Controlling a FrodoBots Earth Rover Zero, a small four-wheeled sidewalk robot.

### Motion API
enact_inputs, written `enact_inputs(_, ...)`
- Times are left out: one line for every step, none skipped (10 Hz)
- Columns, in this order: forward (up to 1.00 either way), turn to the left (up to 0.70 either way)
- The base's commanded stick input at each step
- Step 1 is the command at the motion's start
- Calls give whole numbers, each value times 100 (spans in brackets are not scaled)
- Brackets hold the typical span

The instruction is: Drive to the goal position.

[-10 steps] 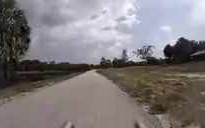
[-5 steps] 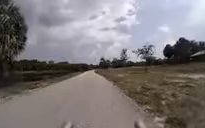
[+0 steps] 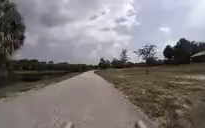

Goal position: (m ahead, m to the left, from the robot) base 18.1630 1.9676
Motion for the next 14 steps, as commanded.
enact_inputs(85, 0)
enact_inputs(85, 0)
enact_inputs(85, 0)
enact_inputs(85, 17)
enact_inputs(85, 32)
enact_inputs(85, 13)
enact_inputs(85, 0)
enact_inputs(85, 0)
enact_inputs(85, 0)
enact_inputs(85, 25)
enact_inputs(85, 23)
enact_inputs(85, 5)
enact_inputs(85, 0)
enact_inputs(85, 0)
